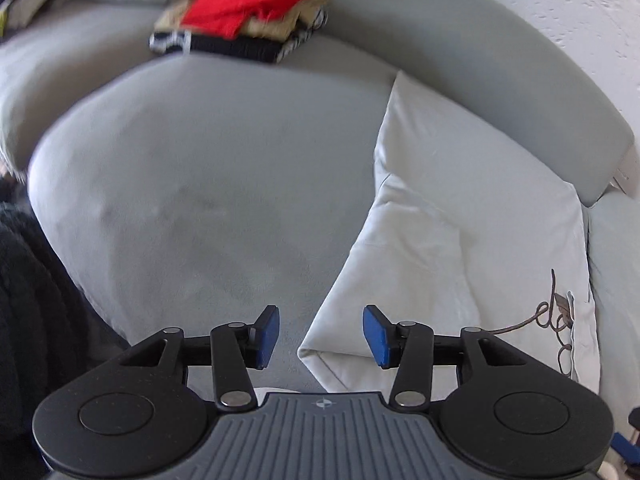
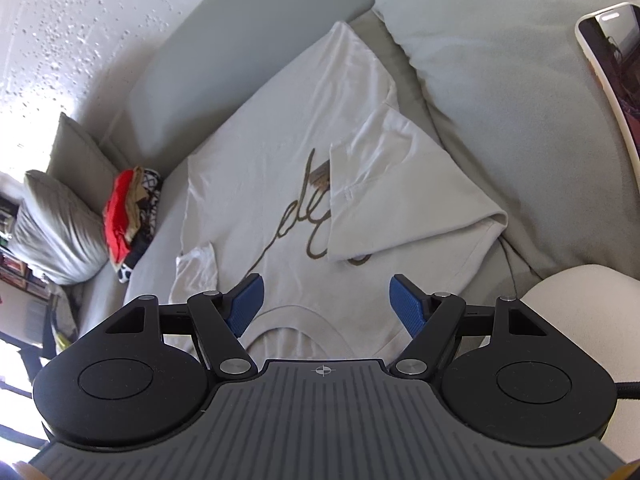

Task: Fold clothes
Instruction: 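Pinch the sleeve with the left gripper and fold it over the shirt body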

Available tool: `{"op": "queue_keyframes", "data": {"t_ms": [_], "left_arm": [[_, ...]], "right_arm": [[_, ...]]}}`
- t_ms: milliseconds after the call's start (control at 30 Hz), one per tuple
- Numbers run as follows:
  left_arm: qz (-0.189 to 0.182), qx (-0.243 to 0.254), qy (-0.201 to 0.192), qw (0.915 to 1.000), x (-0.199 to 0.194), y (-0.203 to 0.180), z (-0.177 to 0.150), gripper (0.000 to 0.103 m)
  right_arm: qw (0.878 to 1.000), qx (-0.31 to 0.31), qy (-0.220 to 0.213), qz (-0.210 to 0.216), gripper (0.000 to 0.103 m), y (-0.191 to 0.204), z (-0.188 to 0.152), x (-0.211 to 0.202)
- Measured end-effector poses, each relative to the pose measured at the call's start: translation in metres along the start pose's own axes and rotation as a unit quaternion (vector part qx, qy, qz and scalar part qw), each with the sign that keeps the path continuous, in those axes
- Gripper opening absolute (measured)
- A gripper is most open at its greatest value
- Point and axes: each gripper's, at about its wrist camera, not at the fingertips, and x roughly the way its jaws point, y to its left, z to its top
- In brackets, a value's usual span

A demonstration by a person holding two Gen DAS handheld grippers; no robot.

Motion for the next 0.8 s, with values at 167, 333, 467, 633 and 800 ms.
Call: {"op": "queue_keyframes", "data": {"t_ms": [167,333,467,633,800], "left_arm": [[-0.025,-0.012,0.028,0.9992,0.023,0.006,0.006,0.042],[-0.032,0.019,0.027,0.9989,0.021,-0.004,0.002,0.032],[-0.035,0.030,0.024,0.9986,0.019,-0.010,-0.001,0.031],[-0.024,0.072,0.019,0.9969,0.022,-0.031,-0.005,0.031],[0.007,0.113,0.014,0.9934,0.025,-0.048,-0.012,0.002]], "right_arm": [[1.000,-0.011,-0.011,-0.005,0.077,0.004,-0.002,-0.010],[1.000,-0.005,0.007,-0.006,0.077,0.004,-0.008,-0.001],[1.000,-0.017,0.018,-0.003,0.077,0.008,-0.013,0.004],[1.000,-0.020,0.022,-0.002,0.077,0.008,-0.015,0.004],[1.000,-0.016,0.024,-0.004,0.077,0.005,-0.016,0.005]]}}
